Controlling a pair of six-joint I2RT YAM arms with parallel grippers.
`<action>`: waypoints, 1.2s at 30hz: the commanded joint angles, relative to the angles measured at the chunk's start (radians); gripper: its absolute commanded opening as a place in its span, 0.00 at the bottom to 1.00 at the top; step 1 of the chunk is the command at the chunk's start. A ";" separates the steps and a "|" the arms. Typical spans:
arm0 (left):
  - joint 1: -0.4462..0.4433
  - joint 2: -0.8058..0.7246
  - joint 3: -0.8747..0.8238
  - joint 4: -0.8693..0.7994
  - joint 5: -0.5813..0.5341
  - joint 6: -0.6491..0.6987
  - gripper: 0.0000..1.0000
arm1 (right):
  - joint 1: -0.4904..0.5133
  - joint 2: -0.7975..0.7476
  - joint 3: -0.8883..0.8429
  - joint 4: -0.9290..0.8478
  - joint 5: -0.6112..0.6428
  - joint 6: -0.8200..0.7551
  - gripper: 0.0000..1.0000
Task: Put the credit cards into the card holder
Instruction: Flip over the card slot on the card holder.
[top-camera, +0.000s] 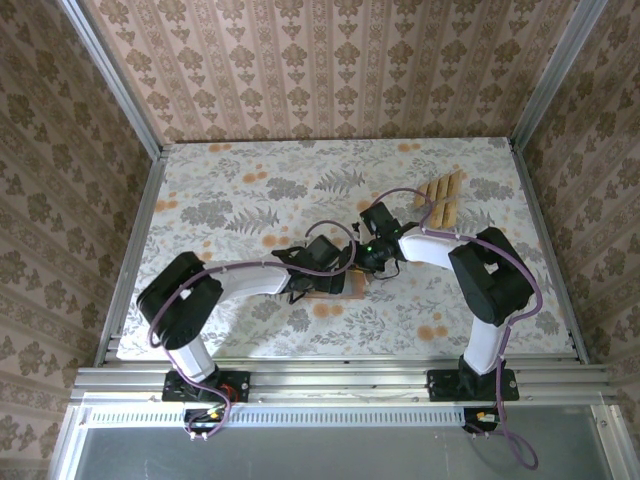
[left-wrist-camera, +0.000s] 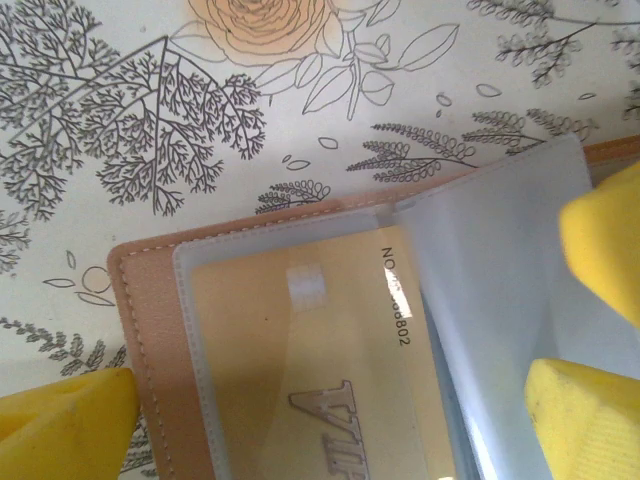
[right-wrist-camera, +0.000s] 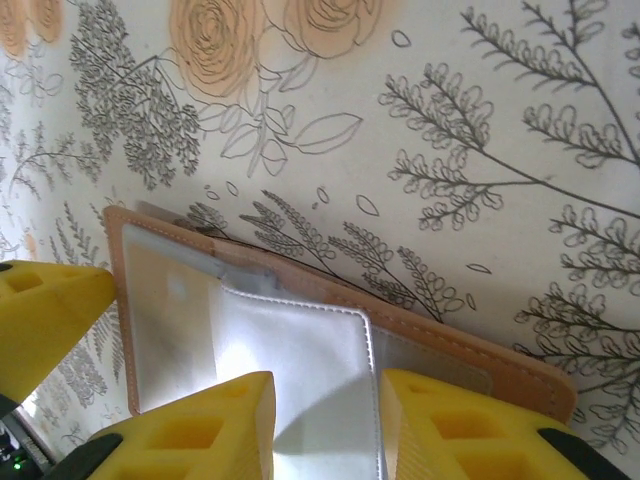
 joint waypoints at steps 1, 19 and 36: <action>0.002 -0.050 -0.002 -0.014 -0.007 0.000 1.00 | 0.008 0.008 -0.013 0.000 -0.051 0.021 0.35; 0.036 -0.122 -0.078 -0.008 -0.012 0.001 1.00 | 0.016 -0.003 -0.004 0.006 -0.070 0.048 0.34; 0.093 -0.281 -0.109 -0.025 -0.019 0.001 1.00 | 0.051 -0.057 0.022 0.023 -0.103 0.107 0.34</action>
